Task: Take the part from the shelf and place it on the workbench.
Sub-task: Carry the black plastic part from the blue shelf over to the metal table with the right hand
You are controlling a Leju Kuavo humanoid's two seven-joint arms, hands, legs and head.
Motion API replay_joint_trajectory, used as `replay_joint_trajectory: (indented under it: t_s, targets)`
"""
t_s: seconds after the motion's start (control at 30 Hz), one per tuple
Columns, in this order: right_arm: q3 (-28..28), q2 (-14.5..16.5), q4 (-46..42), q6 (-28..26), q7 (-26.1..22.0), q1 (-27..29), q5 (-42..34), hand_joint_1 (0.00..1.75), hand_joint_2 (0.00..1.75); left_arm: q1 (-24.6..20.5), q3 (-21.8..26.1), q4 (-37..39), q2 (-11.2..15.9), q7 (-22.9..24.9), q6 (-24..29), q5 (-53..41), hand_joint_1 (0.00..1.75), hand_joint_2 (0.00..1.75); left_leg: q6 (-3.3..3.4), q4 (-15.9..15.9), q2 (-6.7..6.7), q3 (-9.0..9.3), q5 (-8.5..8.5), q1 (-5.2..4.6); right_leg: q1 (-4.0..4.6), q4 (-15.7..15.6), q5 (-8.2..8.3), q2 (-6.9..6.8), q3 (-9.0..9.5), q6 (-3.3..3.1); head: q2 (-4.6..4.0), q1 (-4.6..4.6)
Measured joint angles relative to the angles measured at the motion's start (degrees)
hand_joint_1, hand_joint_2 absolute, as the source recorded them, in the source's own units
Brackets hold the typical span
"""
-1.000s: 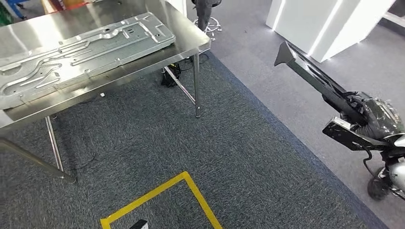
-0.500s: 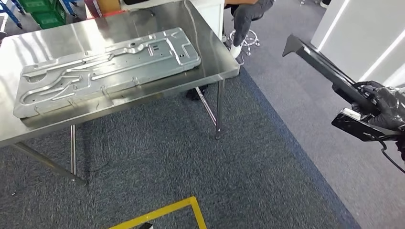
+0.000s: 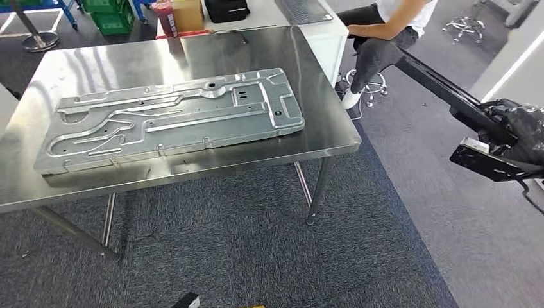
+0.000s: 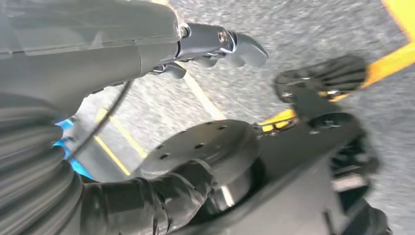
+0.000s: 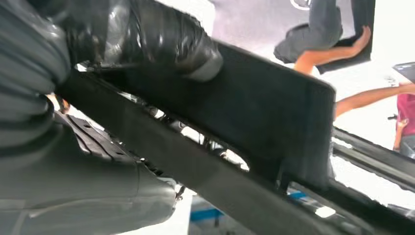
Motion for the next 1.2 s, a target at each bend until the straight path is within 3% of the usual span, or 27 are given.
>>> replay_joint_trajectory:
  t_s: [0.07,0.1,0.13,0.2,0.23,0.27,0.33,0.4,0.47,0.53,0.57,0.6,0.67,0.7,0.73,0.8,0.87,0.93,1.2]
  targets:
    - [0.9,-0.28,0.39,0.12,0.0,-1.11,0.08,1.75,1.75,-0.01,0.02,-0.01,-0.25,-0.1,0.16,0.24,0.0,1.75,-0.2,0.05,-1.83,1.17,-1.12,0.26,-0.24,-1.07,-5.14,0.26,-3.18,0.39,0.0,-0.01]
    - [1.37,-0.37,0.51,0.15,0.04,-1.45,0.07,1.75,1.75,0.12,0.02,-0.01,-0.43,-0.14,0.23,0.3,0.0,1.75,-0.4,0.13,-2.8,1.81,-1.7,0.37,-0.3,-3.14,-5.51,0.34,-3.81,0.55,0.0,-0.02]
    - [1.82,-0.43,0.64,0.2,0.09,-1.72,0.02,1.75,1.75,0.29,0.02,-0.01,-0.55,-0.14,0.28,0.32,0.0,1.75,-0.64,0.22,-3.72,2.51,-2.31,0.48,-0.32,-6.1,-3.68,0.74,-3.92,0.64,0.0,-0.01]
    - [2.74,-0.54,1.04,0.44,0.18,-2.28,-0.1,1.75,1.75,0.58,0.02,-0.01,-0.78,-0.12,0.29,0.39,0.0,1.75,-1.19,0.57,-5.56,3.4,-3.45,0.75,-0.37,-13.01,4.53,3.57,-3.63,0.5,0.01,0.03]
    - [3.19,-0.65,1.26,0.62,0.22,-2.72,-0.15,1.75,1.75,0.53,0.02,-0.01,-0.89,-0.09,0.25,0.42,0.0,1.75,-1.57,0.81,-6.43,3.5,-4.0,0.88,-0.27,-15.23,7.72,5.0,-3.58,0.16,0.01,0.06]
    - [3.6,-0.78,1.46,0.78,0.29,-3.25,-0.17,1.75,1.75,0.49,0.02,-0.02,-0.99,-0.05,0.2,0.45,0.0,1.75,-2.0,1.14,-7.26,3.52,-4.24,0.99,-0.14,-16.54,9.71,5.96,-3.54,-0.41,0.01,0.11]
    - [4.39,-0.93,1.74,0.83,0.71,-4.5,-0.03,1.75,1.75,0.48,0.02,-0.03,-0.99,0.05,0.04,0.48,0.0,1.75,-2.83,1.81,-7.83,3.39,-4.23,0.89,0.05,-17.15,10.08,5.25,-2.89,-1.84,0.01,0.19]
    - [5.11,-0.89,2.17,0.56,1.36,-5.67,0.29,1.75,1.75,0.57,0.02,-0.04,-0.82,0.13,-0.16,0.51,0.0,1.75,-3.54,3.47,-4.49,2.73,-5.01,0.57,-0.15,-17.72,10.49,3.92,-1.66,-2.93,0.01,0.01]
    - [5.78,-0.9,2.72,0.51,1.85,-6.81,0.47,1.75,1.75,0.28,0.02,-0.05,-0.79,0.09,-0.36,0.58,0.0,1.75,-4.45,8.68,-0.13,-0.25,-7.73,1.01,-0.19,-17.81,10.32,2.79,-0.91,-3.38,0.0,-0.36]
    - [6.42,-0.88,3.14,0.78,2.04,-7.86,0.52,1.75,1.75,-0.05,0.02,-0.05,-0.86,-0.02,-0.49,0.66,0.0,1.75,-5.3,15.45,1.27,-4.9,-10.42,2.14,-0.23,-17.75,9.72,1.83,-0.57,-3.29,0.0,-0.57]
    - [6.76,-0.85,3.29,0.89,2.08,-8.21,0.56,1.75,1.75,-0.12,0.02,-0.05,-0.89,-0.07,-0.53,0.67,0.0,1.75,-5.66,16.91,1.43,-6.42,-10.56,2.67,-0.35,-17.69,9.31,1.41,-0.27,-3.1,0.0,-0.59]
    - [7.1,-0.82,3.41,0.97,2.09,-8.45,0.6,1.75,1.75,-0.11,0.02,-0.05,-0.91,-0.11,-0.52,0.67,0.0,1.75,-5.98,16.31,1.55,-6.94,-9.46,3.14,-0.5,-17.59,8.86,1.05,0.11,-2.86,0.0,-0.6]
    - [7.79,-0.77,3.62,0.99,2.13,-8.82,0.63,1.75,1.75,-0.02,0.02,-0.05,-0.91,-0.15,-0.52,0.68,0.0,1.75,-6.75,9.65,1.8,-5.29,-4.22,3.86,-0.86,-17.24,7.77,0.41,1.01,-2.26,0.0,-0.6]
    - [8.09,-0.73,3.7,1.01,2.14,-9.08,0.63,1.75,1.75,0.04,0.02,-0.05,-0.92,-0.16,-0.52,0.68,0.0,1.75,-7.02,6.27,1.89,-4.32,-2.41,3.92,-0.98,-17.04,7.33,0.13,1.3,-1.94,0.0,-0.6]
    - [8.41,-0.67,3.81,1.04,2.17,-9.41,0.63,1.75,1.75,0.04,0.02,-0.05,-0.94,-0.2,-0.54,0.7,0.0,1.75,-6.98,3.89,1.95,-3.59,-1.38,3.85,-1.03,-16.9,6.98,-0.04,1.36,-1.59,0.0,-0.62]
    - [9.1,-0.51,4.04,1.16,2.21,-10.01,0.61,1.75,1.75,0.1,0.02,-0.05,-0.98,-0.28,-0.58,0.73,0.0,1.75,-6.3,2.65,1.91,-3.35,-1.31,3.6,-0.89,-16.79,6.5,-0.24,1.33,-0.88,0.0,-0.65]
    - [9.92,-0.35,4.26,1.41,2.21,-10.49,0.56,1.75,1.75,0.19,0.02,-0.05,-1.03,-0.32,-0.6,0.74,0.0,1.75,-5.94,2.41,1.75,-3.25,-0.69,3.7,-0.75,-16.79,6.5,-0.25,1.35,-1.0,0.0,-0.63]
    - [10.68,-0.23,4.56,1.61,2.01,-11.02,0.46,1.75,1.75,0.15,0.02,-0.05,-1.08,-0.31,-0.61,0.68,0.0,1.75,-5.9,2.26,1.53,-3.19,-0.67,3.73,-0.76,-17.0,6.8,-0.27,1.5,-1.53,0.0,-0.62]
    - [13.4,0.65,6.68,1.94,1.13,-12.51,-0.12,1.75,1.75,0.1,0.02,-0.05,-1.06,0.07,-0.66,0.56,0.0,1.75,-4.92,2.22,1.01,-2.88,-1.42,3.49,-0.85,-18.92,6.26,-0.55,3.01,-1.52,0.0,-0.58]
